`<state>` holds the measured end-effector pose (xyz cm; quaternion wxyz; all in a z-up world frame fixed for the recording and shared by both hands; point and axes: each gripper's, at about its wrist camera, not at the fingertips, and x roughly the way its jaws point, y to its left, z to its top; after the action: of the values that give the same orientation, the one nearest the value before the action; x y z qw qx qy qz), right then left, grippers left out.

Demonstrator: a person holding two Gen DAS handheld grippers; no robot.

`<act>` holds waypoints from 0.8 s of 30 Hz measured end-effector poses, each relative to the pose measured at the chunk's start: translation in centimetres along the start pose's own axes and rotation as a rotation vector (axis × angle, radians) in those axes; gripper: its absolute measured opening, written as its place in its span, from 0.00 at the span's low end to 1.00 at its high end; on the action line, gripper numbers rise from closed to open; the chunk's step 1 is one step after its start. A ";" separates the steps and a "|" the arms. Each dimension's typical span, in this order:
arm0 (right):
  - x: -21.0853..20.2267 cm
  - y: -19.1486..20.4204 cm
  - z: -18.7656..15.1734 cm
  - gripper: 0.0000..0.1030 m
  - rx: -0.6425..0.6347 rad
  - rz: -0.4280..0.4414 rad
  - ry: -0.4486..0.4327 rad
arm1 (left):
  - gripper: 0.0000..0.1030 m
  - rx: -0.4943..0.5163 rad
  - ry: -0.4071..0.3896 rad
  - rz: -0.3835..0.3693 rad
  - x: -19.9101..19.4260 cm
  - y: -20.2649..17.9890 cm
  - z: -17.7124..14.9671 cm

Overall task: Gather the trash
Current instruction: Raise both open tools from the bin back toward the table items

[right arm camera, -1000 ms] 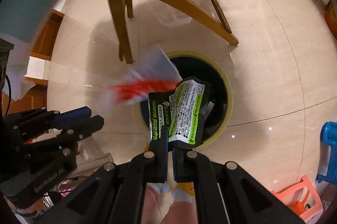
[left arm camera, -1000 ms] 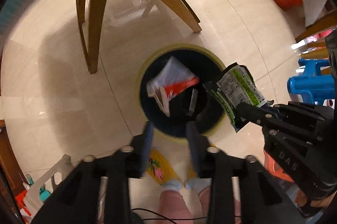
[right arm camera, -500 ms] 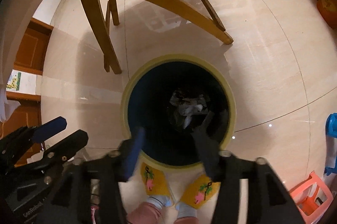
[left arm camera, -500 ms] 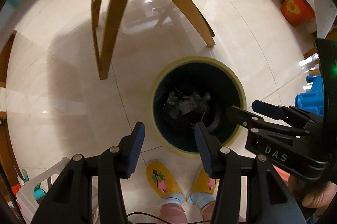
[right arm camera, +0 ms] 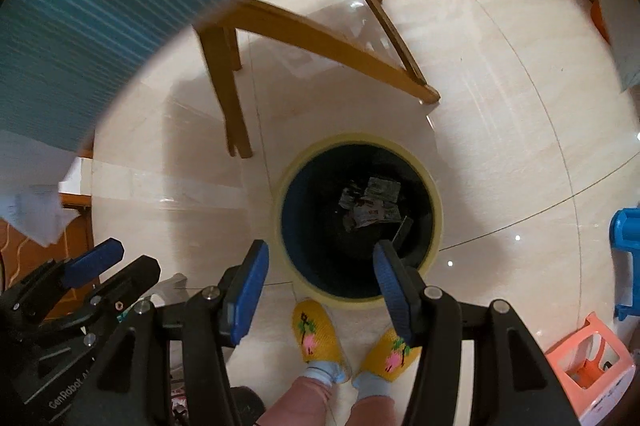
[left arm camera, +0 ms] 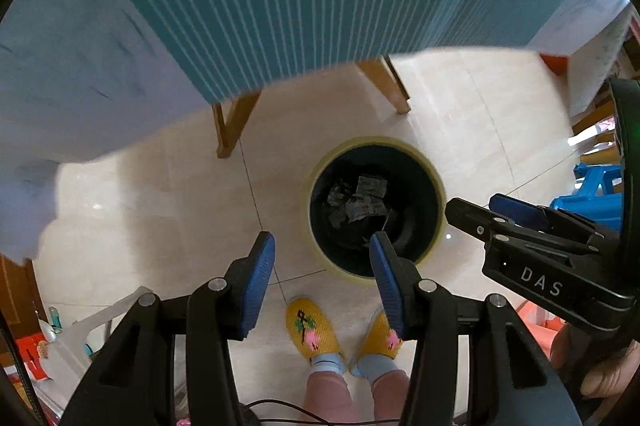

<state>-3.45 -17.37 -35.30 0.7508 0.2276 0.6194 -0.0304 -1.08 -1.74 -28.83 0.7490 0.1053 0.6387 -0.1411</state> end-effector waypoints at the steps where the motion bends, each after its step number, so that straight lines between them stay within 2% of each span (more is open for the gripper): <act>1: -1.3 0.5 0.1 0.53 -0.007 0.004 -0.003 | 0.47 0.003 -0.006 0.004 -1.1 0.0 0.1; 11: -13.2 5.1 0.6 0.53 -0.077 0.070 -0.065 | 0.49 0.012 -0.107 0.020 -14.7 0.9 0.8; 13: -15.5 6.1 0.7 0.53 -0.106 0.079 -0.083 | 0.54 0.000 -0.138 0.026 -17.5 1.2 1.0; 21: -24.0 9.8 2.4 0.54 -0.205 0.120 -0.171 | 0.56 -0.057 -0.295 0.073 -26.8 3.3 2.5; 24: -26.6 10.5 3.5 0.54 -0.227 0.145 -0.214 | 0.61 -0.076 -0.351 0.101 -29.3 3.9 3.3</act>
<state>-2.92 -15.61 -6.53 0.8336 0.1809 0.5172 0.0701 -0.89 3.07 0.54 0.8585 0.0829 0.4971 -0.0952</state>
